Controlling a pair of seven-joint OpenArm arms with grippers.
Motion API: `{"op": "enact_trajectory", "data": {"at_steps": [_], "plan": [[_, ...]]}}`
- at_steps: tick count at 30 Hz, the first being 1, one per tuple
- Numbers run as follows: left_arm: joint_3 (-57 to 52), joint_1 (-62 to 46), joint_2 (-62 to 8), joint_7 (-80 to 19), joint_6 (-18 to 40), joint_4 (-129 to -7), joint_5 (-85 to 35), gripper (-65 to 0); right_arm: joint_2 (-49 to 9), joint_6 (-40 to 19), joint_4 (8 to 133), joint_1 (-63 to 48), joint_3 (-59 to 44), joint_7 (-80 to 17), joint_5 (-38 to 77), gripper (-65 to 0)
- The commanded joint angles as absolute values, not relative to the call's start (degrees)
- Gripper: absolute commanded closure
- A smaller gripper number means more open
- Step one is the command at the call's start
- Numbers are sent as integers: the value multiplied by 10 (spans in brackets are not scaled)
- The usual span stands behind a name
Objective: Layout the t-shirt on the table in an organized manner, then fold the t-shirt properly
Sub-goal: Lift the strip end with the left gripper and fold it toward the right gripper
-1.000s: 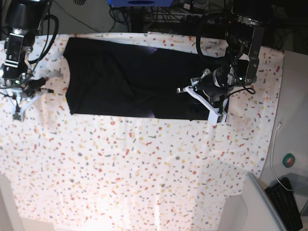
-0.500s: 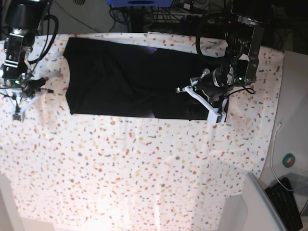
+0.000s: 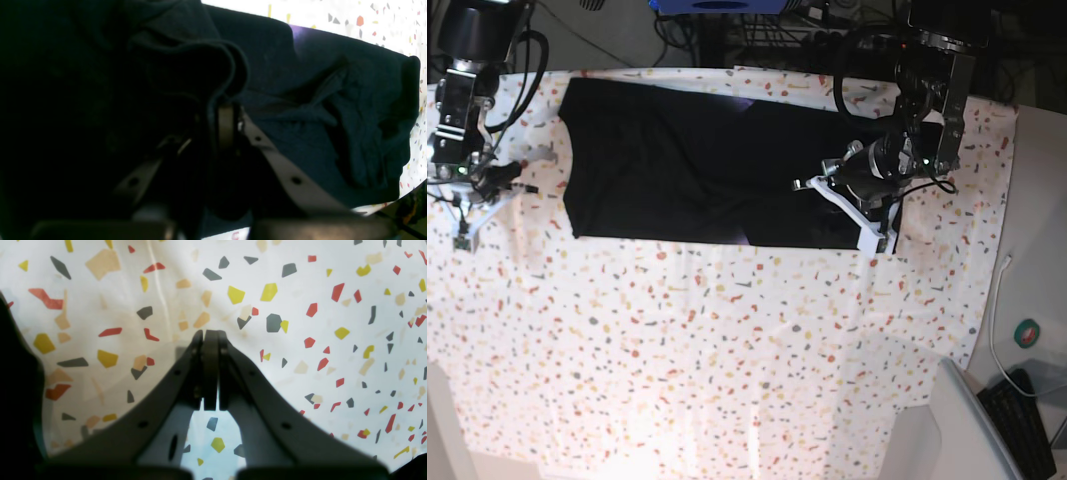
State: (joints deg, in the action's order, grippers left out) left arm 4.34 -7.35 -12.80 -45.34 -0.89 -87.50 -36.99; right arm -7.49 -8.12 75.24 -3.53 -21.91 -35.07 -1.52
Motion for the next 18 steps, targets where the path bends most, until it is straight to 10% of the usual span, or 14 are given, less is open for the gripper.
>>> {"op": "enact_trajectory", "data": {"at_steps": [1, 18], "plan": [[44, -68, -133, -449, -5, -887, -378, 0, -82, -81, 760, -27, -222, -340, -15, 0], [36, -65, -131, -501, -5, -890, -378, 0, -82, -81, 760, -26, -221, -340, -15, 0]]}}
